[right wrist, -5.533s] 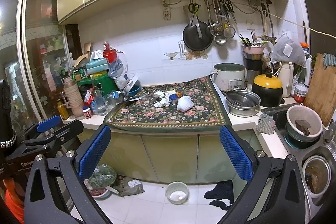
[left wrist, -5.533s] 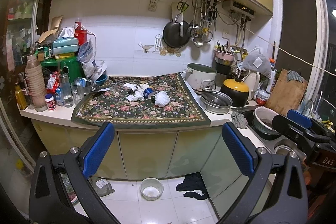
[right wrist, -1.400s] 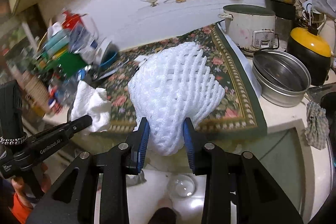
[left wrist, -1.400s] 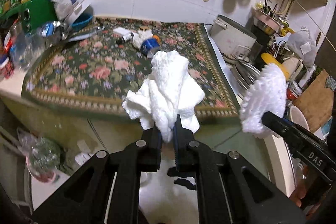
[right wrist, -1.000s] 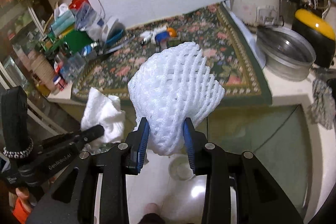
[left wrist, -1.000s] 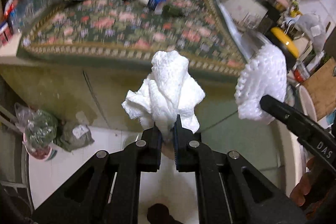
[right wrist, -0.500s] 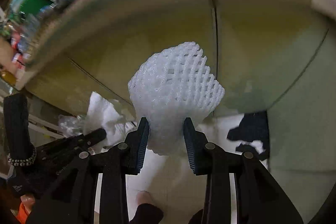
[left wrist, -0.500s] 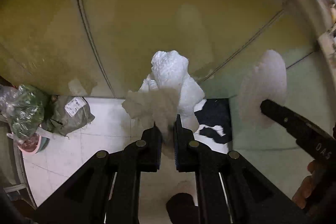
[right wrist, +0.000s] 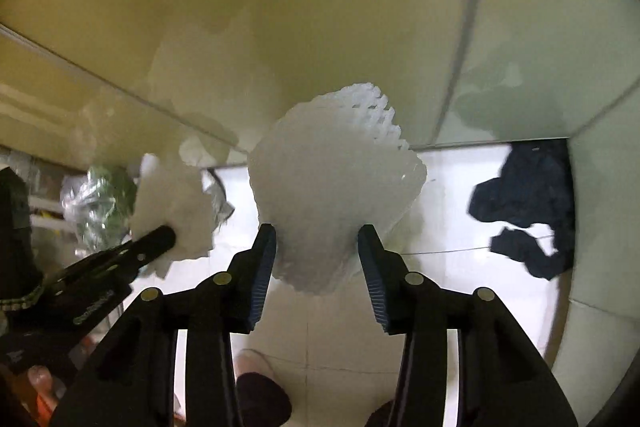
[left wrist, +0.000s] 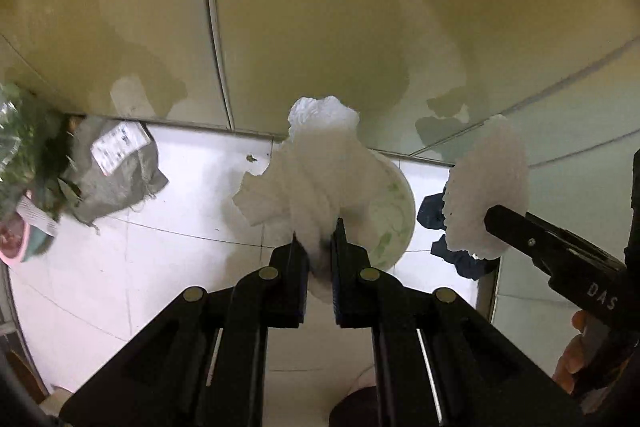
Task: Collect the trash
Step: 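Carry the tissues and foam net down over the white floor bin with both grippers, then open both grippers to drop the tissues and foam net into the bin, then move both grippers back up to the tablecloth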
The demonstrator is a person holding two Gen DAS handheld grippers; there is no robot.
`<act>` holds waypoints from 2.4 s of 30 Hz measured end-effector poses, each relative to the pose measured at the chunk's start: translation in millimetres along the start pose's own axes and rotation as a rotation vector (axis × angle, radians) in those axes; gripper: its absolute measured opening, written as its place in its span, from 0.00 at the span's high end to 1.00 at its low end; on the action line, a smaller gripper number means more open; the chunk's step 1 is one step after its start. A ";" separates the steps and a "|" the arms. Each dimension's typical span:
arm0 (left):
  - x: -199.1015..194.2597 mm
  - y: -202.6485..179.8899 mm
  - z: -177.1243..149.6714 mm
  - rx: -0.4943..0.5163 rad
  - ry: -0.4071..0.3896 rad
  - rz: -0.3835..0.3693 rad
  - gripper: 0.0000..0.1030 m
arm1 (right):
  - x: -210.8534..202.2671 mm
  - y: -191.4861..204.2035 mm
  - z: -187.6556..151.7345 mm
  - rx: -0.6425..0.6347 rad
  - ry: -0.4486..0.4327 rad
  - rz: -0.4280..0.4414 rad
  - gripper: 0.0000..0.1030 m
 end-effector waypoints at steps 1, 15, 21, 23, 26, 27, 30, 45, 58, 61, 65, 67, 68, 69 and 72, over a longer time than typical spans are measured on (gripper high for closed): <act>9.1 0.5 0.5 -0.002 0.006 -0.001 0.92 | 8.1 -1.2 1.3 -0.015 0.004 -0.005 0.58; 66.3 -33.6 5.7 0.038 0.094 -0.033 0.57 | 20.4 -11.2 2.9 -0.046 -0.018 -0.053 0.41; 69.7 -34.6 4.2 0.041 0.079 -0.014 0.43 | 12.3 -18.2 5.4 -0.049 -0.045 -0.091 0.41; 64.6 -33.8 3.3 0.043 0.081 -0.006 0.43 | 9.2 -17.7 5.1 -0.039 -0.045 -0.088 0.41; 43.9 -35.6 3.7 0.046 0.068 0.001 0.43 | 2.4 -20.5 3.9 -0.028 -0.051 -0.092 0.41; 32.1 -37.1 4.6 0.050 0.060 0.006 0.43 | -2.0 -19.8 3.3 -0.025 -0.052 -0.093 0.41; -10.5 -44.2 7.6 0.063 0.024 0.013 0.43 | -17.9 -15.2 2.4 -0.020 -0.057 -0.092 0.41; -314.7 -144.3 18.5 0.203 -0.202 -0.007 0.43 | -236.0 59.3 12.1 -0.071 -0.202 -0.085 0.41; -571.2 -242.3 13.2 0.289 -0.556 -0.058 0.38 | -503.3 123.9 14.0 -0.174 -0.549 -0.085 0.41; -606.9 -257.7 8.5 0.275 -0.622 -0.060 0.37 | -546.0 134.6 13.2 -0.228 -0.615 -0.092 0.41; -647.1 -266.5 -2.1 0.242 -0.701 -0.062 0.30 | -590.4 144.4 7.9 -0.271 -0.685 -0.074 0.36; -664.2 -268.5 -3.8 0.233 -0.737 -0.049 0.25 | -606.5 147.9 6.0 -0.293 -0.716 -0.076 0.36; -669.8 -268.7 -3.5 0.229 -0.748 -0.040 0.23 | -611.8 149.4 5.2 -0.300 -0.728 -0.076 0.36; -675.0 -267.7 -1.8 0.226 -0.757 -0.035 0.22 | -616.6 150.7 4.5 -0.305 -0.740 -0.074 0.36; -685.7 -260.0 11.9 0.207 -0.778 -0.033 0.22 | -628.8 152.8 5.2 -0.314 -0.755 -0.062 0.36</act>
Point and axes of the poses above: each gripper's, at about its wrist camera, not at the fingertips, and x roughly the way its jaws point, y to its left, z to its top, the point moved 7 cm from there along x, roughly the way its jaws point, and after that the axes turned 4 degrees about y, right-handed, at the moved point
